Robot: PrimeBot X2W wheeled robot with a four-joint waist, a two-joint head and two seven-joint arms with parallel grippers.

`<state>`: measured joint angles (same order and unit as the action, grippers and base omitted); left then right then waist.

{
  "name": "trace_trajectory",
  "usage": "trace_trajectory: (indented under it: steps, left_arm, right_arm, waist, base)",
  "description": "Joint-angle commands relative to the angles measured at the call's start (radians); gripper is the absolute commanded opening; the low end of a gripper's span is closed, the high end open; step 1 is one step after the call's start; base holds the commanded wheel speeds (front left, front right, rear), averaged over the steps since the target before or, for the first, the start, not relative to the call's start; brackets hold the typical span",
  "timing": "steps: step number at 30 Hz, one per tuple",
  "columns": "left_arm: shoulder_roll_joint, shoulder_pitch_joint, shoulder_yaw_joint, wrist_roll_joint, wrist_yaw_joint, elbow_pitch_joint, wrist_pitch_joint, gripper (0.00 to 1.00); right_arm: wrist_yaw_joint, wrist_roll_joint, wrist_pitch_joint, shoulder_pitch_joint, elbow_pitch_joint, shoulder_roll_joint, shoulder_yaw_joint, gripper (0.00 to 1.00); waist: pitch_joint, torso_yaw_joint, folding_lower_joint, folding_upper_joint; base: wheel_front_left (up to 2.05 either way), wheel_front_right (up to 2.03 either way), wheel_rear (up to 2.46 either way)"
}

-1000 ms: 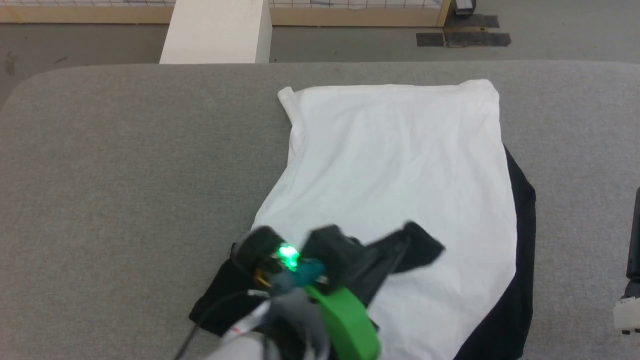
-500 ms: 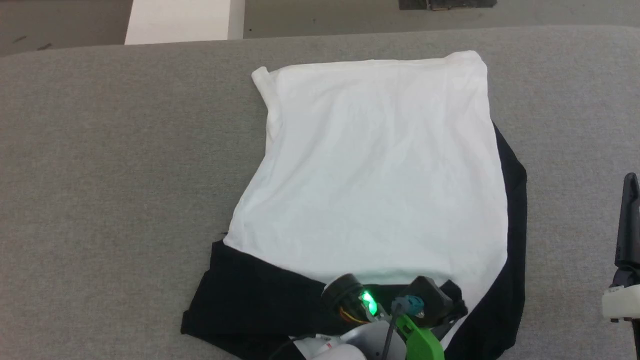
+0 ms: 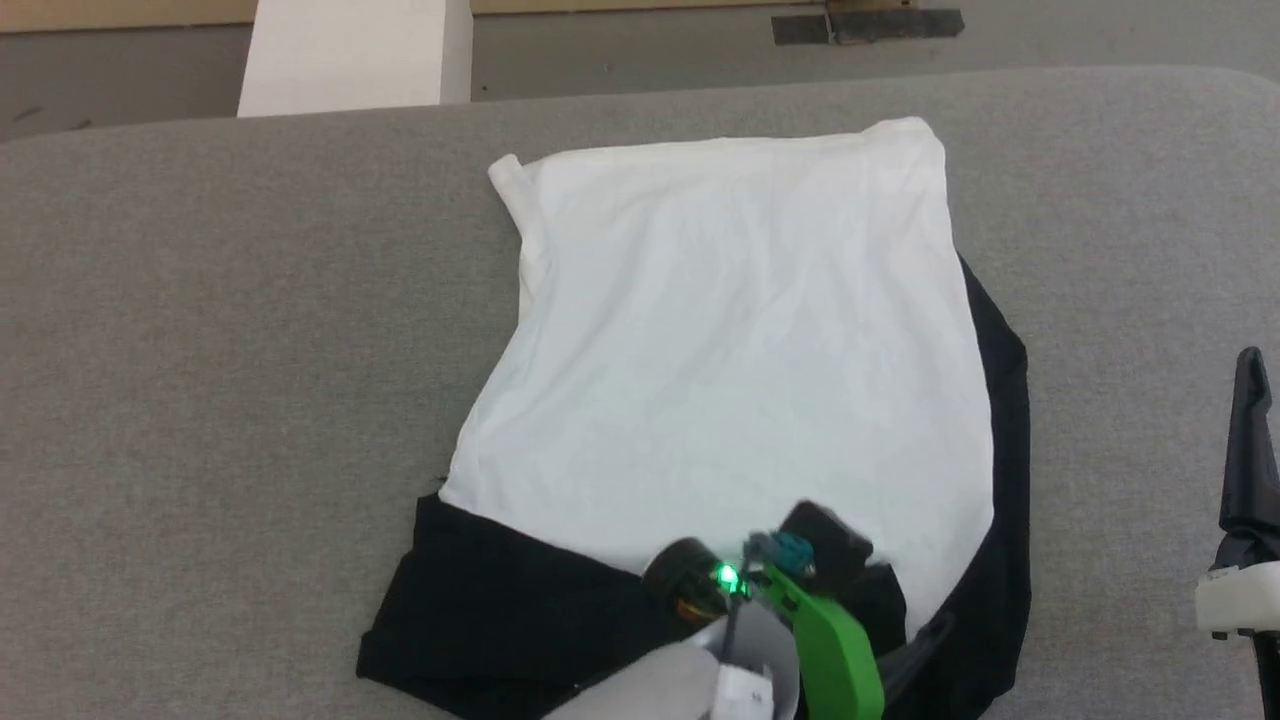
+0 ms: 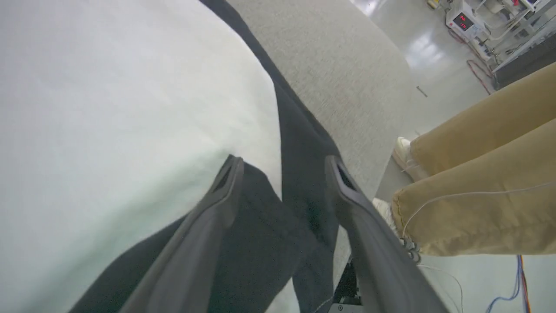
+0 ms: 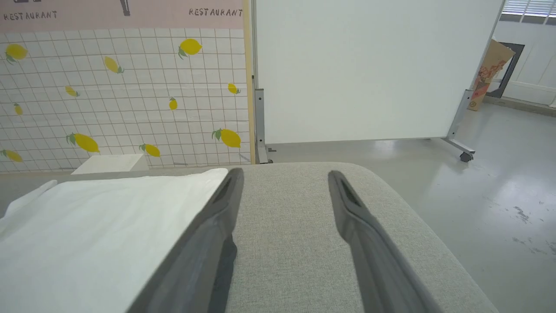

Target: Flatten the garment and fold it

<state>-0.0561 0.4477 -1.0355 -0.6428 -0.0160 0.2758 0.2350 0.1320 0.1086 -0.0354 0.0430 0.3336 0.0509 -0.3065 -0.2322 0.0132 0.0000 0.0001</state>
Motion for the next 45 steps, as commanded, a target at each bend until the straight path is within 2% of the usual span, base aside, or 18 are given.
trace_trajectory:
  steps: [1,5,12,18,20,23,28,30,32,37,43,45]
  left_arm:
    - [0.005,0.028,0.022,-0.041,0.011,-0.038,-0.013,1.00]
    - [-0.013,0.059,0.122,-0.081,0.045,-0.165,-0.073,1.00]
    - [-0.208,0.020,0.356,0.008,0.213,-0.393,-0.244,1.00]
    - [-0.362,-0.191,0.586,0.049,0.389,-0.553,-0.415,1.00]
    - [-0.397,-0.277,0.647,0.060,0.431,-0.589,-0.452,1.00]
    - [-0.449,-0.396,0.696,0.112,0.462,-0.620,-0.481,1.00]
    - [-0.441,-0.550,0.749,0.176,0.467,-0.623,-0.496,1.00]
    - [-0.411,-0.573,0.765,0.216,0.464,-0.625,-0.496,1.00]
    - [-0.392,-0.584,0.767,0.265,0.448,-0.624,-0.496,1.00]
    - [-0.317,-0.571,0.781,0.305,0.399,-0.633,-0.497,1.00]
    - [-0.262,-0.525,0.799,0.323,0.343,-0.616,-0.497,1.00]
    - [-0.251,-0.509,0.804,0.331,0.330,-0.605,-0.497,1.00]
  right_arm:
    - [-0.001,0.003,-0.004,0.007,0.000,-0.001,-0.001,1.00]
    - [-0.001,0.004,-0.017,0.024,0.006,-0.001,0.000,1.00]
    - [-0.001,0.004,-0.030,0.052,0.021,-0.001,0.002,1.00]
    - [-0.001,0.002,-0.036,0.066,0.016,-0.001,0.018,1.00]
    - [-0.001,0.004,-0.035,0.067,0.010,-0.001,0.026,1.00]
    - [-0.001,0.008,-0.032,0.075,0.000,-0.001,0.027,1.00]
    - [-0.001,0.019,-0.020,0.090,-0.026,-0.001,0.023,1.00]
    - [-0.001,0.023,-0.015,0.092,-0.037,-0.001,0.023,1.00]
    - [-0.001,0.024,-0.012,0.089,-0.044,-0.001,0.026,1.00]
    - [-0.001,0.001,-0.034,0.041,-0.030,-0.001,0.043,1.00]
    - [-0.001,-0.006,-0.144,-0.085,0.015,0.002,0.076,1.00]
    - [-0.001,-0.021,-0.186,-0.145,0.027,0.029,0.094,1.00]
  waist:
    - [0.031,-0.012,0.0000,-0.0001]
    - [0.064,-0.024,0.0000,-0.0001]
    - [0.088,-0.032,0.0000,-0.0001]
    - [0.096,-0.035,0.0000,-0.0001]
    - [0.097,-0.038,0.0000,-0.0001]
    - [0.098,-0.049,0.0000,-0.0001]
    - [0.092,-0.073,0.0000,-0.0001]
    - [0.089,-0.082,0.0000,-0.0001]
    - [0.085,-0.089,0.0000,-0.0001]
    - [0.050,-0.092,0.0000,-0.0001]
    - [-0.038,-0.080,0.0000,-0.0001]
    - [-0.072,-0.074,0.0000,-0.0001]
  base:
    - [0.00,0.00,0.00]
    - [0.00,0.00,0.00]
    - [0.00,0.00,0.00]
    - [0.00,0.00,0.00]
    - [0.00,0.00,0.00]
    - [0.00,0.00,0.00]
    - [0.00,0.00,0.00]
    - [0.00,0.00,0.00]
    - [0.00,0.00,0.00]
    - [0.00,0.00,0.00]
    - [0.00,0.00,0.00]
    - [0.00,0.00,0.00]
